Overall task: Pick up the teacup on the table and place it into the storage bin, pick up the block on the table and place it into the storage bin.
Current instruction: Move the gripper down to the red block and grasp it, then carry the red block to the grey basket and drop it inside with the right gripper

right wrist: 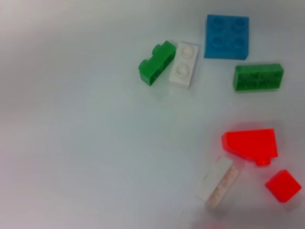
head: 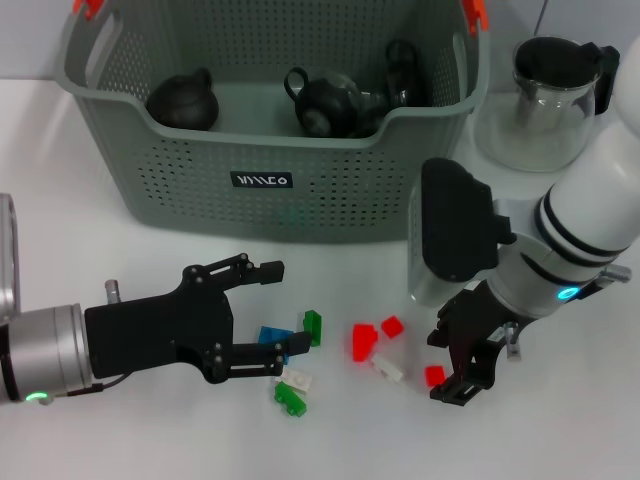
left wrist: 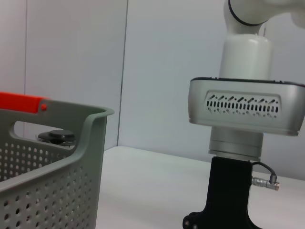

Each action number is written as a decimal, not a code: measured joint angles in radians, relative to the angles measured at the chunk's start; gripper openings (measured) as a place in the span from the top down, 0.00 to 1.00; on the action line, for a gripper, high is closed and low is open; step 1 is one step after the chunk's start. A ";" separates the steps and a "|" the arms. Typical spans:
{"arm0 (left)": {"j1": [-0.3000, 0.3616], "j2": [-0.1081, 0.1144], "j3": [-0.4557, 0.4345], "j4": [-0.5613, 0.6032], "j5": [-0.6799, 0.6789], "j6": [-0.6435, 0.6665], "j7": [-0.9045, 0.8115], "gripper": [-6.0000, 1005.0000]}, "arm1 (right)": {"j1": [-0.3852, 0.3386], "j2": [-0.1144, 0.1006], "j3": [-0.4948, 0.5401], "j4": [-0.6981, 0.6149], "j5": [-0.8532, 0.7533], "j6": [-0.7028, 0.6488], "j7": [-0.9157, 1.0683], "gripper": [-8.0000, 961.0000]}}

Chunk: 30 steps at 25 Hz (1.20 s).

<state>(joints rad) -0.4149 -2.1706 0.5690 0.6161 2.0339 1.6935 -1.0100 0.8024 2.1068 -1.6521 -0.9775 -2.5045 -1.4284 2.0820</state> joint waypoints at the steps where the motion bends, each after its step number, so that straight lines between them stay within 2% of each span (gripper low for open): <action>1: 0.001 0.000 0.000 0.000 0.000 0.000 0.001 0.14 | 0.001 0.000 -0.011 0.003 0.000 0.009 0.006 0.29; 10: 0.006 0.000 0.000 -0.001 0.000 0.000 0.002 0.14 | 0.002 0.002 -0.097 0.005 -0.003 0.069 0.052 0.30; 16: 0.005 0.000 -0.001 -0.001 0.000 0.000 0.002 0.14 | 0.005 0.001 -0.118 0.005 0.001 0.070 0.056 0.43; 22: 0.005 0.000 -0.002 -0.001 0.000 0.000 0.002 0.14 | 0.006 0.000 -0.110 0.003 0.005 0.046 0.056 0.66; 26: 0.005 0.000 -0.001 -0.001 0.000 0.000 0.002 0.14 | -0.008 -0.004 -0.094 -0.051 0.007 0.012 0.058 0.78; 30: 0.006 0.000 -0.002 -0.001 0.000 0.000 -0.001 0.14 | -0.021 -0.007 -0.054 -0.125 0.003 -0.044 0.062 0.78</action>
<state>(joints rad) -0.4088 -2.1705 0.5674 0.6151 2.0340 1.6935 -1.0109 0.7814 2.0996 -1.7061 -1.1025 -2.5015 -1.4726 2.1442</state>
